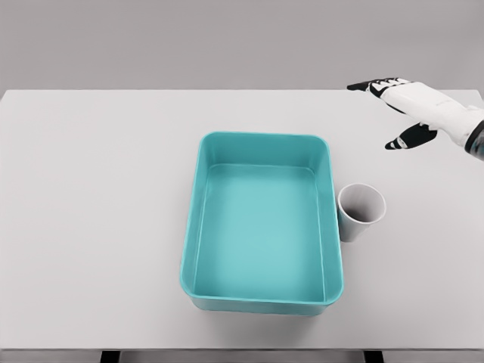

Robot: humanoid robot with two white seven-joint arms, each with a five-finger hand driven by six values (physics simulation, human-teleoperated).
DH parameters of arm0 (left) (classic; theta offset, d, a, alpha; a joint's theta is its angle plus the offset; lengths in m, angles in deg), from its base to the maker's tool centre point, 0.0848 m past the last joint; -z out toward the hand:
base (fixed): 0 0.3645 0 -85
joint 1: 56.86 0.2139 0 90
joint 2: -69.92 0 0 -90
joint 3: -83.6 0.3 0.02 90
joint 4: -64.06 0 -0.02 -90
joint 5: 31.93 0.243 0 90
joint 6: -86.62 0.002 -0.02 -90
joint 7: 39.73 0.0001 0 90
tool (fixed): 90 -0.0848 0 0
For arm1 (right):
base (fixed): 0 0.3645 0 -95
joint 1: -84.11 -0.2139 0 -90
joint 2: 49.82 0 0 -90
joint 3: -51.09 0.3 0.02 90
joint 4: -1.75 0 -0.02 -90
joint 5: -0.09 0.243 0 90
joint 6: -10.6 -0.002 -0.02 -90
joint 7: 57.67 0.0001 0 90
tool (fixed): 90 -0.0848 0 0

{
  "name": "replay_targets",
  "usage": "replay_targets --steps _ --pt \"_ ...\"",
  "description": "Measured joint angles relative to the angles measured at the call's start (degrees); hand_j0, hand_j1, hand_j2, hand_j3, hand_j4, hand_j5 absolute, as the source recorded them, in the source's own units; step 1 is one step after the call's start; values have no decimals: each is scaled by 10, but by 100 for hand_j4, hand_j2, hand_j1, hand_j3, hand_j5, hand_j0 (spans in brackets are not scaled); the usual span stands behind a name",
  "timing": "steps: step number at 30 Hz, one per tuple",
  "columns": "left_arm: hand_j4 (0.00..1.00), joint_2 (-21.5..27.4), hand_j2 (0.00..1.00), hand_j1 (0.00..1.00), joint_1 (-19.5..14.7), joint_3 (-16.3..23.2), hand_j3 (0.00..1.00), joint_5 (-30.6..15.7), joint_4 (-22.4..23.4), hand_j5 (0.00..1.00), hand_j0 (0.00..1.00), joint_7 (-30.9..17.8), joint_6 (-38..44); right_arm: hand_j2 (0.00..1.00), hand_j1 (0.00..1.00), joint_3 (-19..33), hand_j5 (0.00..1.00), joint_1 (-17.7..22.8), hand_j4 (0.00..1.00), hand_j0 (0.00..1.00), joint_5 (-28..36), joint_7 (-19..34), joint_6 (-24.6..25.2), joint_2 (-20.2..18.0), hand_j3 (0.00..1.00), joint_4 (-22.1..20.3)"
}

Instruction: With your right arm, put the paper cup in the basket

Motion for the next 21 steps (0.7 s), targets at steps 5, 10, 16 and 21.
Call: replay_targets --steps 5,10,16,21 --pt "100 0 100 100 0 0 100 0 0 100 100 0 0 100 100 6 100 2 100 100 0 -4 -2 -12 100 -3" --pt "100 0 100 100 0 0 100 0 0 100 100 0 0 100 100 49 100 45 100 100 77 26 1 -79 100 -25" --pt "100 0 100 100 0 0 100 0 0 100 100 0 0 100 100 115 100 95 100 100 192 162 -19 -120 100 -17" --pt "100 0 100 100 0 0 100 0 0 100 100 0 0 100 100 122 100 135 100 100 371 183 -212 -89 100 126"
